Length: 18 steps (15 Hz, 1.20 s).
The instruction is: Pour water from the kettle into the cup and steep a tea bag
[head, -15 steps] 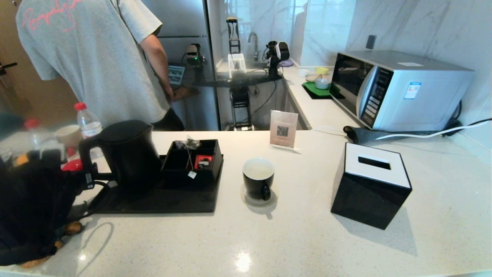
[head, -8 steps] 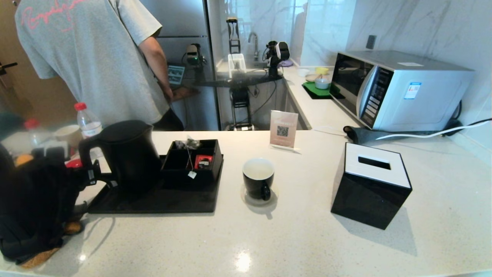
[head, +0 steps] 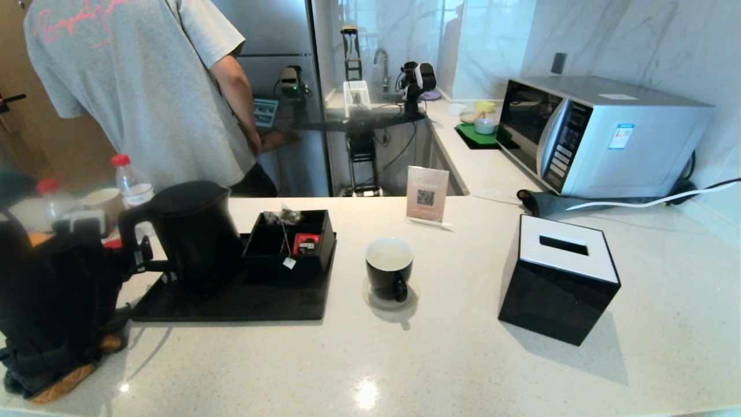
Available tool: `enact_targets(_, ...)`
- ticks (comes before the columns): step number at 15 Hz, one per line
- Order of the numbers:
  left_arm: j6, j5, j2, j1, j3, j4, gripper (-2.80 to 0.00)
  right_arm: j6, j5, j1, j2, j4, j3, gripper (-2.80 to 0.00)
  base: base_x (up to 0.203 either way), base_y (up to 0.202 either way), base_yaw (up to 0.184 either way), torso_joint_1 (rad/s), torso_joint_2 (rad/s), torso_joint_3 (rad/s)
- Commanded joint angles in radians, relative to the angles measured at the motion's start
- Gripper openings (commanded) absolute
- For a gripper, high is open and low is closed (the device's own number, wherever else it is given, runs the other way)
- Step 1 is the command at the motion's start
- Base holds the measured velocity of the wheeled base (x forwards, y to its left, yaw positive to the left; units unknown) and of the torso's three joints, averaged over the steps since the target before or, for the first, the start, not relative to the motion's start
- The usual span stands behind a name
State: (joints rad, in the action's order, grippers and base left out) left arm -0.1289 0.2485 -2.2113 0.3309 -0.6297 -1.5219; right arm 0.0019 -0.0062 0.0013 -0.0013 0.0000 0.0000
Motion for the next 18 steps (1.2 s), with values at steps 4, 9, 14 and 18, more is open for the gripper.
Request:
enact_targets(4,-0.002,0.0,-0.022,-0.001,-0.055,-0.048,0.0,0.001,-0.001,0.0,0.001,0.0,0.0,-2.8,0.0,0.0,0.0,0.0,0.0,0.0)
enact_targets(9,-0.021,-0.002,-0.03,-0.001,-0.128,-0.048,0.0,0.001,-0.001,0.0,0.001,0.0,0.0,-2.8,0.0,0.0,0.0,0.0,0.0,0.0)
enact_targets(14,-0.023,-0.002,-0.03,-0.004,-0.136,-0.048,0.0,0.0,-0.001,0.0,0.001,0.0,0.0,-2.8,0.0,0.0,0.0,0.0,0.0,0.0)
enact_targets(18,-0.023,-0.002,-0.031,-0.007,-0.136,-0.048,0.0,0.001,0.0,0.0,0.001,0.0,0.0,-2.8,0.0,0.0,0.0,0.0,0.0,0.0)
